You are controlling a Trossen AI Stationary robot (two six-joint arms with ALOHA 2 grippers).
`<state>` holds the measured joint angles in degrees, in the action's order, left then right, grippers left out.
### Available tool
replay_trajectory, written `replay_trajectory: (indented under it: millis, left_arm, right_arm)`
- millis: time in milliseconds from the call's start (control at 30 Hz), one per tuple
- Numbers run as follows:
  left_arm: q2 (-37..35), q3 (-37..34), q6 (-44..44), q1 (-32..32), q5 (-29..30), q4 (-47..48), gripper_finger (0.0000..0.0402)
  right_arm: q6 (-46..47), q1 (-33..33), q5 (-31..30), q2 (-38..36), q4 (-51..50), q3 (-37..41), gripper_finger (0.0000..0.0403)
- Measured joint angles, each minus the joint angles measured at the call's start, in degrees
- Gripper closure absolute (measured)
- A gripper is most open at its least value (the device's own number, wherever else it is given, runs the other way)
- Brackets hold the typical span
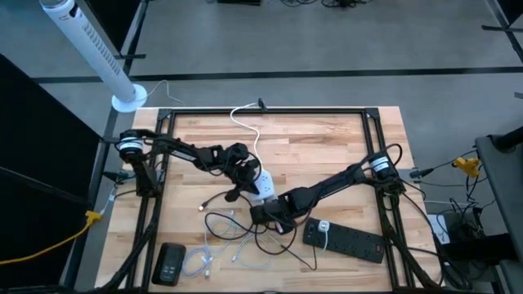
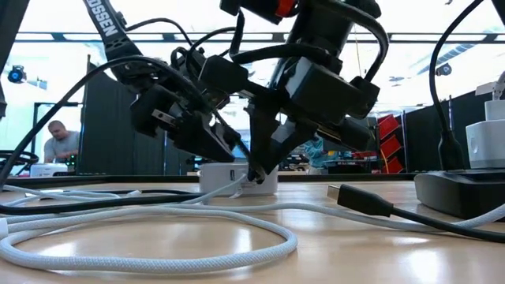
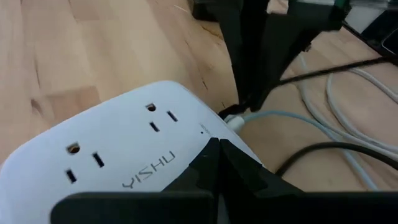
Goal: Plug in charger cables
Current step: Insert the black charger cable into the white outlet, then insert the white charger cable into the black outlet
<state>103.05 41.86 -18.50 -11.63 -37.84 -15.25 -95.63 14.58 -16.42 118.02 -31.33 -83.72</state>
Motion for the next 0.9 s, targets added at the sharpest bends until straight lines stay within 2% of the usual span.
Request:
replay_trajectory:
  millis: [67,167,300,400,533,633,733,833,900]
  left_arm:
    - [-1.9,-0.1,-0.04,0.13,-0.19,2.75,0.0401]
    - [-5.01,-0.25,0.1,0.28,2.92,7.39,0.0401]
    - [-8.85,-0.88,0.82,0.11,7.81,11.0,0.0401]
    - [-12.09,-2.43,1.05,0.08,8.67,11.19,0.0401]
    - [-17.91,-3.75,3.19,0.06,8.79,10.72,0.0401]
    - [-24.21,-4.43,5.92,0.26,8.64,10.25,0.0401]
    - [-31.96,-5.57,10.09,0.26,8.55,9.86,0.0401]
    - [-40.65,-7.35,14.05,0.38,8.47,9.8,0.0401]
    - [-46.58,-9.09,16.46,0.81,8.45,9.68,0.0401]
  right_arm:
    - [2.22,0.55,-2.02,-0.67,0.63,0.0,0.0369]
    - [10.05,1.43,-6.0,-1.37,0.8,-0.85,0.0328]
    - [22.57,2.18,-6.62,-2.85,-1.23,-1.73,0.0269]
    - [31.04,2.19,-4.05,-5.03,-3.02,-1.84,0.0229]
    - [46.96,1.41,3.86,-5.67,-2.16,-1.93,0.0196]
    - [58.33,0.1,9.28,-5.42,0.38,-1.88,0.0189]
    - [66.75,-1.03,11.81,-4.53,1.68,-1.8,0.0201]
    - [72.0,-2.05,12.42,-3.05,1.73,-1.7,0.0235]
    - [75.05,-2.7,12.43,-2.21,1.49,-1.47,0.0272]
